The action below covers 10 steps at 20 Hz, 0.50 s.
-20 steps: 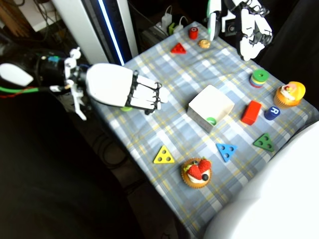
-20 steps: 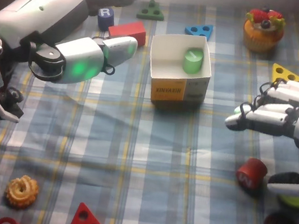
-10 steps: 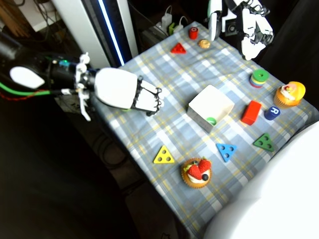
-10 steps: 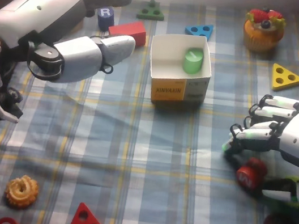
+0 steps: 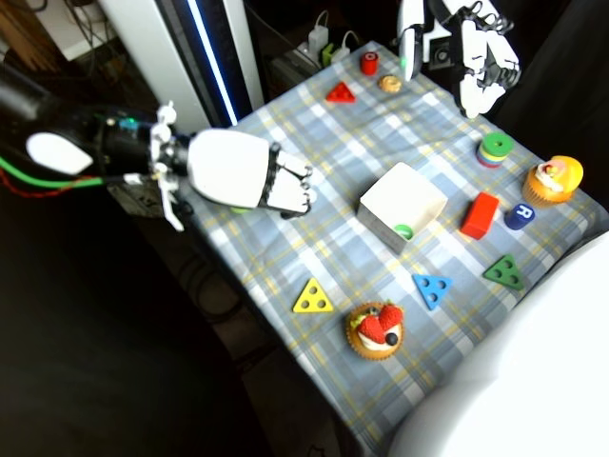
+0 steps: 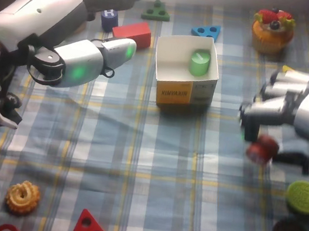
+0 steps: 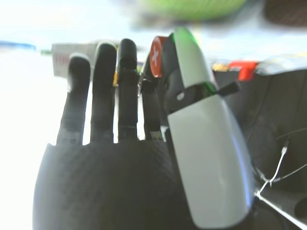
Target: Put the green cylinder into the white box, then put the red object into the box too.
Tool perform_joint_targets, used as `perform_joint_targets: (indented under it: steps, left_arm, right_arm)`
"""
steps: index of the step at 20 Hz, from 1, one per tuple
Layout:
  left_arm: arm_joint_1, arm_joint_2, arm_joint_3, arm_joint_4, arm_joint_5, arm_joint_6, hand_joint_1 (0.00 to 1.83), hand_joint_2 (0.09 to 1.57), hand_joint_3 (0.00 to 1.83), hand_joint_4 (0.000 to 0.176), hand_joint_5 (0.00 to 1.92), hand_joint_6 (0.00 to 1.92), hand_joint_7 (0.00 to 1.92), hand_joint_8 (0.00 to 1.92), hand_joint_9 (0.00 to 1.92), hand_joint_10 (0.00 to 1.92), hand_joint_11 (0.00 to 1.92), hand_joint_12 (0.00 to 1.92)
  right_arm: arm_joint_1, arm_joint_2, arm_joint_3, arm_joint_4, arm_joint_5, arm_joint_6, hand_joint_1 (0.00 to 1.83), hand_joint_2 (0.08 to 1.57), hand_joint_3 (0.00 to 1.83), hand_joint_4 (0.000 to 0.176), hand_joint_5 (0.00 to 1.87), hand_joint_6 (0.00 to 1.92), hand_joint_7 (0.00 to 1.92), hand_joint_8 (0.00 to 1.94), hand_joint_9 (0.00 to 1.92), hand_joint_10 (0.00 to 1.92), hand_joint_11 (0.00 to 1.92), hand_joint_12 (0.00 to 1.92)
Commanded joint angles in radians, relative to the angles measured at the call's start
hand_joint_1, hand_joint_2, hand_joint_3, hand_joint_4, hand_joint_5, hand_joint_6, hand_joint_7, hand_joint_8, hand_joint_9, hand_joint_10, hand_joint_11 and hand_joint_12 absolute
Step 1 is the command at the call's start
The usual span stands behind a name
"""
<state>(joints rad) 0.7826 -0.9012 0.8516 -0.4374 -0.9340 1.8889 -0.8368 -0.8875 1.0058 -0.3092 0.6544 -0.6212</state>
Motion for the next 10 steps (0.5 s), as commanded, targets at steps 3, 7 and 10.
perform_joint_targets:
  steps: [3, 7, 10]
  left_arm:
    - [0.011, 0.003, -0.006, 0.003, -0.120, -0.006, 0.54, 1.38, 0.00, 0.002, 0.34, 0.00, 0.43, 0.00, 0.01, 0.99, 0.00, 1.49]
    - [0.038, -0.003, -0.008, -0.025, -0.137, -0.019, 0.51, 1.39, 0.00, 0.000, 0.35, 0.01, 0.45, 0.02, 0.03, 1.05, 0.00, 1.64]
    - [0.049, -0.009, -0.006, -0.043, -0.139, -0.019, 0.50, 1.38, 0.00, 0.004, 0.36, 0.01, 0.46, 0.02, 0.03, 1.05, 0.00, 1.58]
  right_arm:
    - [0.083, -0.026, 0.033, 0.018, 0.144, 0.004, 1.15, 1.27, 0.00, 0.000, 0.74, 1.27, 0.70, 1.60, 0.44, 1.81, 0.20, 1.92]
    - [0.172, -0.079, 0.088, 0.014, 0.139, 0.001, 1.16, 1.26, 0.00, 0.000, 0.72, 1.27, 0.72, 1.62, 0.47, 1.91, 0.36, 1.92]
    - [0.242, -0.146, 0.149, 0.006, 0.074, -0.004, 1.14, 1.27, 0.00, 0.000, 0.68, 1.40, 0.75, 1.49, 0.55, 1.71, 0.37, 1.92]
